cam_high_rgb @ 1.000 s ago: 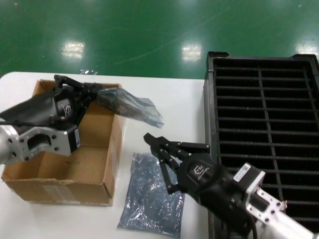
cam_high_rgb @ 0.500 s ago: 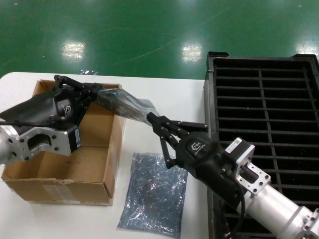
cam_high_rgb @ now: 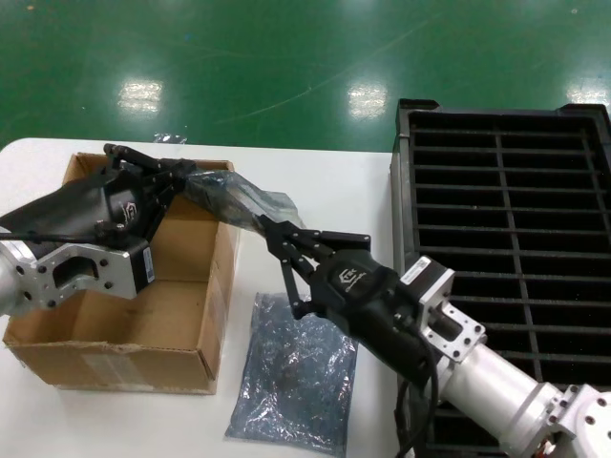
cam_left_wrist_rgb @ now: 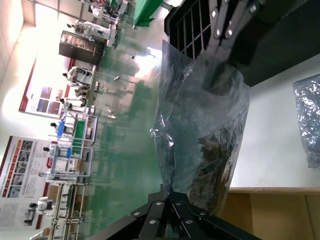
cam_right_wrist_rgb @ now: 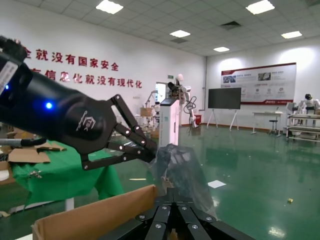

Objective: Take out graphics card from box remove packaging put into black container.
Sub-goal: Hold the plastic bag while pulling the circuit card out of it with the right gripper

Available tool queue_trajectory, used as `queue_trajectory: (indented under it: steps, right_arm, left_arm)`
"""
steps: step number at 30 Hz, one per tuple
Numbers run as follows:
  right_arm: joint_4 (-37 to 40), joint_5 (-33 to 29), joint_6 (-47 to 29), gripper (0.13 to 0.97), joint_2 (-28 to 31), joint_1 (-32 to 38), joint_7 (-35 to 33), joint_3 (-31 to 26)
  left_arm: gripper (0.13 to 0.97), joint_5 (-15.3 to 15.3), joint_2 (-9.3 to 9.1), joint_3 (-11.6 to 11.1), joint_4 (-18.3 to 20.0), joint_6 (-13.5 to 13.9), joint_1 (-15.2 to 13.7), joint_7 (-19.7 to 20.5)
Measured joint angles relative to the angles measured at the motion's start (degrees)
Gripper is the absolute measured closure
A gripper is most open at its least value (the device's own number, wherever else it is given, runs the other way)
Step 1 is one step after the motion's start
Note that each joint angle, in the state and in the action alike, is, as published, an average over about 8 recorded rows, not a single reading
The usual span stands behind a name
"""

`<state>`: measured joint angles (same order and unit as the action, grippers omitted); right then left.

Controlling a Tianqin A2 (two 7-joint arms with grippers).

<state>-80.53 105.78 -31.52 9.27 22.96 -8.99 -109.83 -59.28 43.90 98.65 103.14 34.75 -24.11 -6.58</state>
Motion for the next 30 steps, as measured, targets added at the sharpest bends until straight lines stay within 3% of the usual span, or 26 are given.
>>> queue_trajectory:
  steps: [18,30]
  right_arm:
    - [8.89,-2.79,-0.27,0.963,-2.95,5.83,-4.84,-1.08]
    - [11.34,-3.48,-1.88,0.952,-4.50,7.36,-11.69,-1.08]
  left_arm:
    - [0.958,0.00,0.01,0.01,0.00,-0.01,0.00,0.01]
    - [0.958,0.00,0.01,0.01,0.00,-0.01,0.00,0.01]
